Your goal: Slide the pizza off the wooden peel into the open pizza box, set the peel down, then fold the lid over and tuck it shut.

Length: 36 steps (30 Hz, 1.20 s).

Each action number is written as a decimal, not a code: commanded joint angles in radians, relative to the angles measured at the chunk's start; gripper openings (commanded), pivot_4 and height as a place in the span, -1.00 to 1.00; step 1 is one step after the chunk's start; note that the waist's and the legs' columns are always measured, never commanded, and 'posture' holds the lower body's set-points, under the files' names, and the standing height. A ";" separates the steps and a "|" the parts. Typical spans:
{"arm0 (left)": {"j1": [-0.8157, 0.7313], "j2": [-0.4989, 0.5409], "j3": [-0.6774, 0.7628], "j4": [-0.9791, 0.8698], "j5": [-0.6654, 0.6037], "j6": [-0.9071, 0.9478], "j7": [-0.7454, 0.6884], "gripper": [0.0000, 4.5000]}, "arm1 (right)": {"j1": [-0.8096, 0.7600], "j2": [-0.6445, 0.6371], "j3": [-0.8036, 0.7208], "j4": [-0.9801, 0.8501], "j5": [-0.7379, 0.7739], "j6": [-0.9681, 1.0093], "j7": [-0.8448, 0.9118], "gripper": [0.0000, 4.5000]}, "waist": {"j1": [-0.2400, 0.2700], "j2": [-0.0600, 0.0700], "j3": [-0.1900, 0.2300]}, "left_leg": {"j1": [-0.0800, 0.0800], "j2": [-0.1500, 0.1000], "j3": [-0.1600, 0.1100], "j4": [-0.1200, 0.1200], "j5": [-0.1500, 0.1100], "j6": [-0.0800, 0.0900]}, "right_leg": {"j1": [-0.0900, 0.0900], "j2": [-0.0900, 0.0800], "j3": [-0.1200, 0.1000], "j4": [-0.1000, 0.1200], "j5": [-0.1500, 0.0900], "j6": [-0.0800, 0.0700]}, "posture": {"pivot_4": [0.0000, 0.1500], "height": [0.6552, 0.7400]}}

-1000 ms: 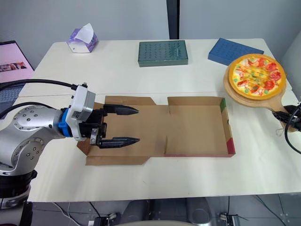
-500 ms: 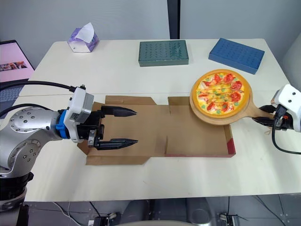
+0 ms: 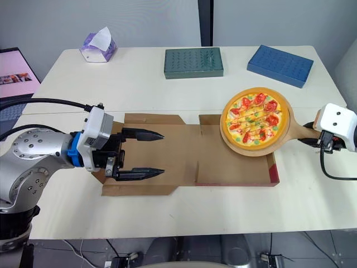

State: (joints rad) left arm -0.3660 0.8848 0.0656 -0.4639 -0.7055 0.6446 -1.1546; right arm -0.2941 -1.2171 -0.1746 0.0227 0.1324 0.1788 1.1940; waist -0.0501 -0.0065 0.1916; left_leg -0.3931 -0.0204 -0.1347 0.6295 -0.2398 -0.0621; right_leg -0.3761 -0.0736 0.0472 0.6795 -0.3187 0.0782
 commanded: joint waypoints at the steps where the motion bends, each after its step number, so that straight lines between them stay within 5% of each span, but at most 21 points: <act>1: -0.002 -0.001 -0.003 -0.024 -0.016 -0.012 -0.013 1.00 | -0.055 -0.028 -0.046 -0.021 0.000 -0.037 -0.026 -0.31 | 0.000 0.000 0.000 | 0.000 0.000 0.000 0.000 0.000 0.000 | 0.000 0.000 0.000 0.000 0.000 0.000 | 1.00 1.00; 36: -0.047 -0.058 -0.069 0.035 0.022 -0.064 -0.053 1.00 | -0.125 -0.129 -0.182 0.092 -0.036 -0.055 -0.057 -0.31 | 0.000 0.000 0.000 | 0.000 0.000 0.000 0.000 0.000 0.000 | 0.000 0.000 0.000 0.000 0.000 0.000 | 1.00 1.00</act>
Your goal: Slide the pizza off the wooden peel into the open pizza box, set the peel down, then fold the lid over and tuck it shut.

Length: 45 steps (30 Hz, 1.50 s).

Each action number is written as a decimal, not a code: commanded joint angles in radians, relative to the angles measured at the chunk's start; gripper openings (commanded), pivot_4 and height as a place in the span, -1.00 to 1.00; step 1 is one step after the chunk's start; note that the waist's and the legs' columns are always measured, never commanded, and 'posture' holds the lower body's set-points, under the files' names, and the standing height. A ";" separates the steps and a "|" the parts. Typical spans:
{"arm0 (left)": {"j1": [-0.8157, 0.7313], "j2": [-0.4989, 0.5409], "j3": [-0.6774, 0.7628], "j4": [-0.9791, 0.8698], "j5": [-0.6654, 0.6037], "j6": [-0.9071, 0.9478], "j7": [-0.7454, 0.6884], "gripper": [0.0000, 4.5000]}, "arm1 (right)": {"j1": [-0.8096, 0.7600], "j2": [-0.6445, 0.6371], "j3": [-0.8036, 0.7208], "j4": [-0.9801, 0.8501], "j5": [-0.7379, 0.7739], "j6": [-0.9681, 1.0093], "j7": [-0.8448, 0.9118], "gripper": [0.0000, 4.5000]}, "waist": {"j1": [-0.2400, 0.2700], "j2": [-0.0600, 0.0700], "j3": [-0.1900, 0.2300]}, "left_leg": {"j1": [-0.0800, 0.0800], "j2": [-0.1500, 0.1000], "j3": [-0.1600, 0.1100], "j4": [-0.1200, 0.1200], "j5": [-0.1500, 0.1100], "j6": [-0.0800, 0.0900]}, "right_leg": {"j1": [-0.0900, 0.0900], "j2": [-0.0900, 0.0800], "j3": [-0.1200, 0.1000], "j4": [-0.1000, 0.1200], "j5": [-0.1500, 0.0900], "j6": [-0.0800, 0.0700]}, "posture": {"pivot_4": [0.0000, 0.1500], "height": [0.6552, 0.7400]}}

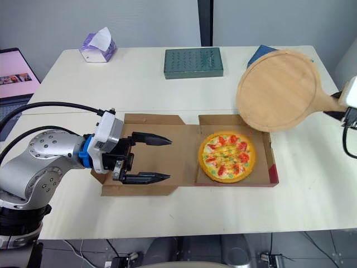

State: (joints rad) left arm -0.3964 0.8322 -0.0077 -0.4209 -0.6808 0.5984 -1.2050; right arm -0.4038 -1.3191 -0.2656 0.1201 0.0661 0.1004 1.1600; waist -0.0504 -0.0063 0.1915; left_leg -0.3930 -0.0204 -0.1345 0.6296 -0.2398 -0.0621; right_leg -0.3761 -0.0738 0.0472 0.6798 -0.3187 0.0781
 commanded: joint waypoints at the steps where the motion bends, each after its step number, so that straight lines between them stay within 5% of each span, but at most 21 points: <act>1: -0.019 -0.008 0.004 -0.008 -0.005 -0.016 -0.002 1.00 | -0.006 -0.023 -0.106 -0.007 0.037 0.044 -0.024 -0.31 | 0.000 0.000 0.000 | 0.000 0.000 0.000 0.000 0.000 0.000 | 0.000 0.000 0.000 0.000 0.000 0.000 | 1.00 1.00; 7: -0.040 -0.035 0.013 -0.019 -0.035 0.004 0.011 1.00 | 0.083 0.021 -0.223 -0.059 0.100 0.242 -0.034 -0.31 | 0.000 0.000 0.000 | 0.000 0.000 0.000 0.000 0.000 0.000 | 0.000 0.000 0.000 0.000 0.000 0.000 | 1.00 1.00; 17: -0.088 -0.078 0.007 -0.046 -0.085 0.019 0.034 1.00 | 0.361 0.287 -0.469 -0.297 0.211 0.676 -0.175 -0.31 | 0.014 0.000 0.000 | 0.000 -0.001 -0.001 0.001 0.000 0.000 | 0.001 0.000 0.000 0.000 0.000 0.000 | 1.00 1.00; 24: -0.122 -0.110 -0.006 -0.054 -0.097 0.029 0.056 1.00 | 0.410 0.434 -0.436 -0.288 0.206 0.717 -0.345 -0.31 | 0.015 0.000 0.000 | 0.001 -0.001 0.000 0.001 0.000 0.000 | 0.002 0.000 0.000 0.000 0.000 0.000 | 1.00 1.00; 36: -0.164 -0.152 -0.025 -0.063 -0.110 0.050 0.104 1.00 | 0.419 0.486 -0.319 -0.148 0.201 0.696 -0.468 -0.31 | 0.017 0.000 -0.001 | 0.001 -0.001 0.000 0.001 0.000 0.000 | 0.002 0.000 0.000 0.000 0.000 0.000 | 1.00 1.00; 45: -0.160 -0.141 -0.017 -0.064 -0.116 0.055 0.102 1.00 | 0.542 0.415 -0.439 -0.258 0.295 0.756 -0.369 0.98 | 0.018 0.000 0.000 | 0.001 -0.001 -0.001 0.001 0.000 0.000 | 0.003 0.000 0.000 0.000 0.000 0.000 | 1.00 1.00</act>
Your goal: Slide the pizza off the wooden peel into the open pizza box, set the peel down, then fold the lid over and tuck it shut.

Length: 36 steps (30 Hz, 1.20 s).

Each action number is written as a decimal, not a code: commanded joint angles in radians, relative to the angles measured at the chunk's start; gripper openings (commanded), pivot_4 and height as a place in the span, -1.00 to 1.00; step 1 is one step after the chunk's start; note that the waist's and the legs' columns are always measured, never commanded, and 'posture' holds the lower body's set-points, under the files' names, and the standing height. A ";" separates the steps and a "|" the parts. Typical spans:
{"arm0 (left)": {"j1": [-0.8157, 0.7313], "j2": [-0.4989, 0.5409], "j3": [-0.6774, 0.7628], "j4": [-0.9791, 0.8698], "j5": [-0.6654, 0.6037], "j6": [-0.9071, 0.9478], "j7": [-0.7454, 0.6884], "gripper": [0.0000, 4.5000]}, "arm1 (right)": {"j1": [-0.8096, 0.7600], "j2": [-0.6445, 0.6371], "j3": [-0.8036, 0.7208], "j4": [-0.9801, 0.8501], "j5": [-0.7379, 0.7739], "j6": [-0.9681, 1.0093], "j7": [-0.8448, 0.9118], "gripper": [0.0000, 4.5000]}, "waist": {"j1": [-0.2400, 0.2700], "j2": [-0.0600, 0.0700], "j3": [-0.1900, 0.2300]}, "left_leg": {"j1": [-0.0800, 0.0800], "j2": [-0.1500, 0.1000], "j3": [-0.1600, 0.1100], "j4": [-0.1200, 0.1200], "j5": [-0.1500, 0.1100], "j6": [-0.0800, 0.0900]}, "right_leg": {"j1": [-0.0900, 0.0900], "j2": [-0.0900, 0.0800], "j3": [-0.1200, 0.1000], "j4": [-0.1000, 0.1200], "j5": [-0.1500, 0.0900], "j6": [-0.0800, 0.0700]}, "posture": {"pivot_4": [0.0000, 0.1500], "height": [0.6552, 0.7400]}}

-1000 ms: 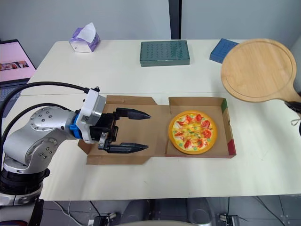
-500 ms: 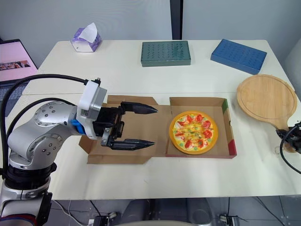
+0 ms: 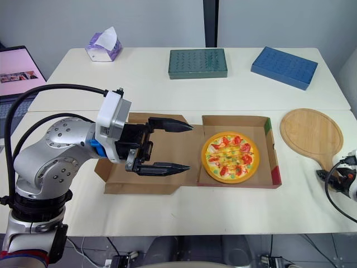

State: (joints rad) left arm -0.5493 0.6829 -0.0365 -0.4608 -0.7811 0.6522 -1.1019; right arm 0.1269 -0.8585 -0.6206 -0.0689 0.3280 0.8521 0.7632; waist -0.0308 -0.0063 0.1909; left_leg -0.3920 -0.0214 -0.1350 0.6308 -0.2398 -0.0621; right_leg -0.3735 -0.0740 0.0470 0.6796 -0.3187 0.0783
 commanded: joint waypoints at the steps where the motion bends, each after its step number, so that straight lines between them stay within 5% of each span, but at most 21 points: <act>1: -0.005 0.011 0.013 -0.025 -0.017 0.002 -0.002 1.00 | 0.016 -0.057 -0.098 -0.078 0.038 0.000 0.034 0.98 | -0.003 0.000 0.000 | 0.000 0.000 0.000 0.000 0.000 0.000 | 0.000 0.000 0.000 0.000 0.000 0.000 | 1.00 1.00; 7: 0.047 0.054 0.064 -0.043 -0.029 0.013 0.016 1.00 | -0.006 -0.103 -0.089 -0.167 0.078 -0.132 0.127 0.98 | -0.006 -0.001 0.000 | 0.002 0.001 0.000 -0.001 0.000 0.000 | 0.001 0.000 0.000 0.000 0.000 0.000 | 1.00 1.00; 12: 0.212 0.061 0.228 -0.096 -0.115 0.082 0.163 1.00 | -0.188 -0.106 0.057 -0.232 0.121 -0.249 0.162 0.98 | -0.013 -0.001 0.000 | 0.002 0.001 0.000 0.000 0.000 0.000 | 0.001 0.000 0.000 0.000 0.000 0.000 | 1.00 1.00; 23: 0.914 -0.059 0.662 -0.234 -0.698 0.201 0.627 1.00 | -0.628 -0.107 0.478 -0.238 0.234 -0.331 0.455 0.98 | -0.005 -0.004 0.001 | 0.001 0.002 -0.001 0.000 0.000 0.000 | 0.000 -0.001 0.000 -0.001 0.000 0.000 | 1.00 1.00; 29: 1.223 -0.211 0.651 -0.265 -0.961 0.116 0.815 1.00 | -0.762 -0.059 0.613 -0.201 0.221 -0.352 0.540 0.98 | 0.005 -0.008 -0.001 | 0.001 0.001 -0.001 0.000 0.000 0.000 | 0.001 -0.001 0.000 -0.002 0.000 -0.001 | 1.00 1.00; 36: 1.364 -0.369 0.451 -0.272 -1.000 0.035 0.987 1.00 | -0.810 -0.040 0.663 -0.146 0.194 -0.373 0.590 0.98 | 0.011 -0.008 -0.002 | 0.000 0.000 0.000 -0.001 0.000 0.000 | 0.001 -0.002 0.000 -0.005 0.000 -0.001 | 1.00 1.00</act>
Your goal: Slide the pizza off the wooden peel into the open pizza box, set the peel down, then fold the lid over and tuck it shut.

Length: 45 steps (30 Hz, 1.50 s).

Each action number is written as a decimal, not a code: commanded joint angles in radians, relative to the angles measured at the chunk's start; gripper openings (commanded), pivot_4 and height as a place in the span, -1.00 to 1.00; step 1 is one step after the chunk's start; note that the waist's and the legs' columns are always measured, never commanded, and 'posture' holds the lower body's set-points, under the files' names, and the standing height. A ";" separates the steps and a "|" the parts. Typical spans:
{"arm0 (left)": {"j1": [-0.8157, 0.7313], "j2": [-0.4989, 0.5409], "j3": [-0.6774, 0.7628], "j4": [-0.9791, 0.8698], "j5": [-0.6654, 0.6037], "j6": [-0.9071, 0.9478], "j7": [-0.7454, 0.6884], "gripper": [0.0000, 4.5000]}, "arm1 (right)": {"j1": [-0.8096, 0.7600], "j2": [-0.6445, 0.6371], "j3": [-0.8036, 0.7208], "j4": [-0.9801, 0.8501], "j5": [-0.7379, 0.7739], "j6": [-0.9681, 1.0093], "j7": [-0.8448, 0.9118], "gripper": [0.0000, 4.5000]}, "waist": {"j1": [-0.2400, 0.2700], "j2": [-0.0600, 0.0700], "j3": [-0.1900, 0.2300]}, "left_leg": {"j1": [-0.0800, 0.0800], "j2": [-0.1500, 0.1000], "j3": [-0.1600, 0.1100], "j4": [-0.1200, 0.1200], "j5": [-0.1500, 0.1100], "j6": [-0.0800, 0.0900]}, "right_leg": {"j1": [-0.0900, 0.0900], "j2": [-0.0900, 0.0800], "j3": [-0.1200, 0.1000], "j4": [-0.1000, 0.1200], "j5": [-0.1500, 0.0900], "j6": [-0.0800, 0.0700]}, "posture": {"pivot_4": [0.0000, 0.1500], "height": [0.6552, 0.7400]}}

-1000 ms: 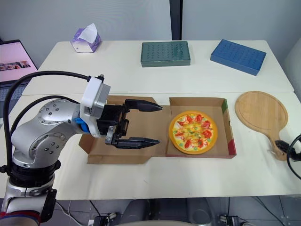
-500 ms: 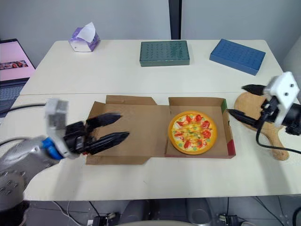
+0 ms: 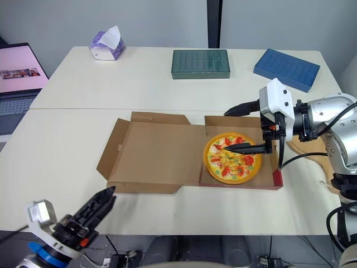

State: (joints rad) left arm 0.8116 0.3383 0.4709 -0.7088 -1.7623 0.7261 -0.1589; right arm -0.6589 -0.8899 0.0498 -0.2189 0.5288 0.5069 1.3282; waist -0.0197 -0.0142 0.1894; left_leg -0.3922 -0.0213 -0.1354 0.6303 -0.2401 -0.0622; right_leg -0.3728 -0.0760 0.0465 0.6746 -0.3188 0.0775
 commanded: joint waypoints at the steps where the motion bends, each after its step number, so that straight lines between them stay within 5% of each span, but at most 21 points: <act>1: -0.003 -0.039 -0.076 -0.019 -0.019 -0.056 0.069 1.00 | -0.023 -0.012 -0.006 0.010 -0.010 -0.033 0.031 0.98 | 0.001 0.000 0.000 | 0.000 0.000 0.000 0.000 0.000 0.000 | 0.000 0.000 0.000 0.000 0.000 0.000 | 1.00 1.00; 13: -0.195 -0.211 -0.191 0.070 0.051 -0.260 0.296 1.00 | -0.019 -0.024 -0.014 0.026 -0.028 -0.048 0.061 0.98 | 0.000 0.000 0.000 | 0.000 0.000 0.000 0.000 0.000 0.000 | 0.000 0.001 0.000 -0.001 0.000 0.000 | 1.00 1.00; 16: -0.210 -0.215 -0.215 0.090 0.046 -0.262 0.309 0.72 | -0.021 -0.027 -0.016 0.028 -0.028 -0.046 0.065 1.00 | -0.001 0.000 0.000 | 0.000 0.000 0.001 0.000 0.000 0.000 | 0.000 0.001 0.000 -0.001 0.000 0.000 | 1.00 1.00; 24: -0.277 -0.207 -0.262 0.111 0.063 -0.280 0.379 -0.44 | -0.023 -0.036 -0.021 0.021 -0.024 -0.032 0.070 1.00 | 0.002 0.004 -0.001 | -0.001 -0.001 0.000 -0.002 0.000 0.000 | -0.001 0.001 0.000 -0.002 0.000 0.000 | 1.00 1.00; 28: -0.306 -0.215 -0.273 0.114 0.086 -0.307 0.420 -0.99 | -0.023 -0.039 -0.021 0.018 -0.022 -0.025 0.065 1.00 | 0.017 0.017 -0.006 | -0.002 -0.002 0.000 -0.003 0.000 0.000 | -0.001 0.000 0.000 -0.006 0.000 0.001 | 1.00 1.00; 34: -0.333 -0.206 -0.281 0.091 0.115 -0.329 0.469 -0.99 | -0.026 -0.040 -0.020 0.008 -0.021 -0.007 0.053 1.00 | 0.020 0.027 -0.011 | -0.004 -0.002 0.001 -0.005 0.000 0.001 | -0.001 0.000 0.000 -0.011 0.001 0.002 | 1.00 1.00; 45: -0.362 -0.045 -0.204 -0.054 0.052 -0.337 0.540 -0.99 | -0.017 -0.030 -0.006 -0.012 -0.057 0.021 -0.045 1.00 | 0.017 0.022 -0.011 | -0.007 0.000 0.000 -0.008 0.001 -0.002 | -0.003 0.001 -0.002 -0.011 0.001 0.001 | 1.00 1.00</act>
State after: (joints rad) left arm 0.4338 0.2836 0.2476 -0.7171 -1.6899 0.4012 0.3800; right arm -0.6603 -0.9130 0.0616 -0.1961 0.4803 0.5297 1.2991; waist -0.0031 0.0080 0.1787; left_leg -0.3991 -0.0214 -0.1347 0.6235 -0.2395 -0.0639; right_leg -0.3758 -0.0755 0.0447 0.6628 -0.3182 0.0786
